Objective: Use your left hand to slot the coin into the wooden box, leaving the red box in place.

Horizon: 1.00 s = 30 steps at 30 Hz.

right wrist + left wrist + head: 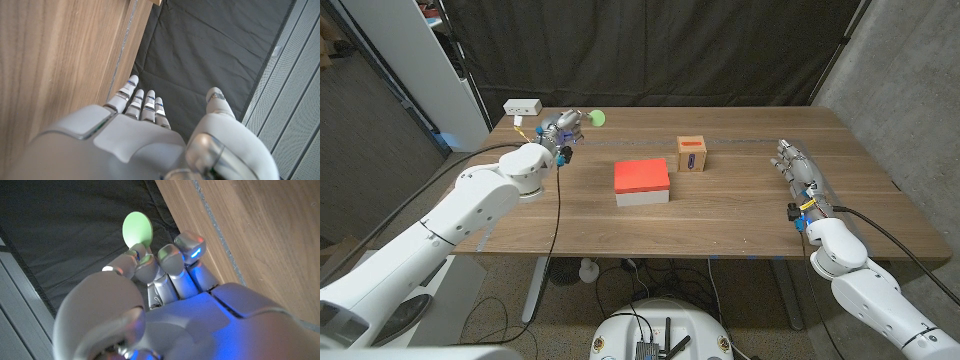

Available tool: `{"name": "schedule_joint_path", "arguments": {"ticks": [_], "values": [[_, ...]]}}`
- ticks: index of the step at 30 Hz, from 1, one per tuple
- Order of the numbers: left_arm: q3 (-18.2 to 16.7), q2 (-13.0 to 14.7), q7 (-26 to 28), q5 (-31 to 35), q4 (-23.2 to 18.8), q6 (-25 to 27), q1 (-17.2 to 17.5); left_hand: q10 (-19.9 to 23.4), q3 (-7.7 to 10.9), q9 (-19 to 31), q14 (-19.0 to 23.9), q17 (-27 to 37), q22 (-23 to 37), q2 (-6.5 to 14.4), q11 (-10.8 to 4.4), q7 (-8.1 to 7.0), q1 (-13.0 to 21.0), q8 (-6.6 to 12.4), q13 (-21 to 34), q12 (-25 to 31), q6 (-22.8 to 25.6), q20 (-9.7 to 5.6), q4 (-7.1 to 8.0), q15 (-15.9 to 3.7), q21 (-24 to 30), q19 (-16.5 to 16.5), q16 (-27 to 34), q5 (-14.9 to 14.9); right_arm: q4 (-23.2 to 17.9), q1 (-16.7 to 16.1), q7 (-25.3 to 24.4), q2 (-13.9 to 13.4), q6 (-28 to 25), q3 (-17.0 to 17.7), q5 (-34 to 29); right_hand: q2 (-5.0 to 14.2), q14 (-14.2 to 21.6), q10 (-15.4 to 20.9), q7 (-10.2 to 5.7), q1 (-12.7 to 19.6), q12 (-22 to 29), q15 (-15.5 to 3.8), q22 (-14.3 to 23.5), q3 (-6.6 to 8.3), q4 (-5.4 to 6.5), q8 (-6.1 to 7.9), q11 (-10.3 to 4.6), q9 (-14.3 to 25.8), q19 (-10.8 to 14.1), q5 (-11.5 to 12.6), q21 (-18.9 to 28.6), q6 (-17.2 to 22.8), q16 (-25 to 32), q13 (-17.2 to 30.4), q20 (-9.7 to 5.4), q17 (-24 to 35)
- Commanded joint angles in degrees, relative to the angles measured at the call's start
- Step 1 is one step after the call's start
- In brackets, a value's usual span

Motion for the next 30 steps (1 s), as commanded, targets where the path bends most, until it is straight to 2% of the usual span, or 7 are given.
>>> {"name": "schedule_joint_path", "arguments": {"ticks": [1, 13, 17, 30], "values": [[5.21, -1.68, 1.49, 14.37, -1.84, 6.7, -5.63, 0.29, -0.07, 0.36, 0.34, 0.34, 0.18, 0.05, 0.15, 2.34, 0.78, 1.88, -0.08, 0.15, 6.9, -2.52, 0.04, 0.03, 0.47, -0.38, 0.08, 0.38, -0.67, -1.2, -0.24, 0.49, 0.62, 1.01, -0.26, -0.06, 0.17, 0.47, 0.05, 0.68, 0.12, -0.21, 0.09, 0.15, 0.36, 0.06, 0.1, 0.28, 0.17, 0.2, -0.02, -0.05, 0.21, 0.17, 0.29, 0.1], [9.66, -5.04, -0.43, 23.82, -1.7, 13.16, -10.17, 0.12, -0.34, 0.28, 0.47, 0.76, 0.19, -0.17, 0.37, 2.61, 1.44, 1.81, 0.58, 0.63, 7.15, -2.48, 0.06, 0.05, 0.92, -0.47, 0.09, 0.43, 0.07, -1.42, 0.82, 1.16, 2.18, 1.23, -0.29, -0.05, 0.36, 0.54, 0.13, 0.73, 0.13, -0.26, 0.09, 0.15, 0.36, 0.09, 0.08, 0.28, 0.21, 0.22, 0.0, 0.02, 0.28, 0.17, 0.34, 0.11], [11.9, -5.89, -0.79, 27.95, -1.49, 15.35, -12.19, 0.26, -0.55, 0.49, 0.52, 0.7, 0.18, -0.16, 0.55, 2.78, 1.82, 1.87, 0.28, 0.54, 7.23, -2.47, 0.05, 0.07, 1.16, -0.47, 0.06, 0.42, 0.45, -1.23, 1.41, 1.25, 2.71, 1.18, -0.28, -0.05, 0.81, 1.09, 0.73, 0.8, 0.29, -0.66, 0.09, 0.16, 0.34, 0.51, -0.79, 0.28, 0.51, 0.24, 0.1, 1.22, 0.45, 0.15, 0.11, 0.1], [19.72, -9.69, -5.11, 40.56, 2.16, 17.76, -18.78, 0.18, -0.99, 0.45, 0.43, 0.78, 0.27, -0.48, 0.56, 2.83, 2.32, 1.63, 0.86, 0.9, 7.41, -2.46, 0.1, 0.07, 1.48, -0.74, -0.06, 0.43, 1.47, -0.58, 3.72, 1.72, 5.01, 0.7, 0.31, -0.07, 1.08, 1.4, 0.85, 0.89, 0.31, -1.34, 0.07, 0.15, 0.32, 0.49, -0.64, 0.27, 0.92, 0.25, 0.2, 1.46, 0.53, 0.11, -0.63, 0.08]]}}
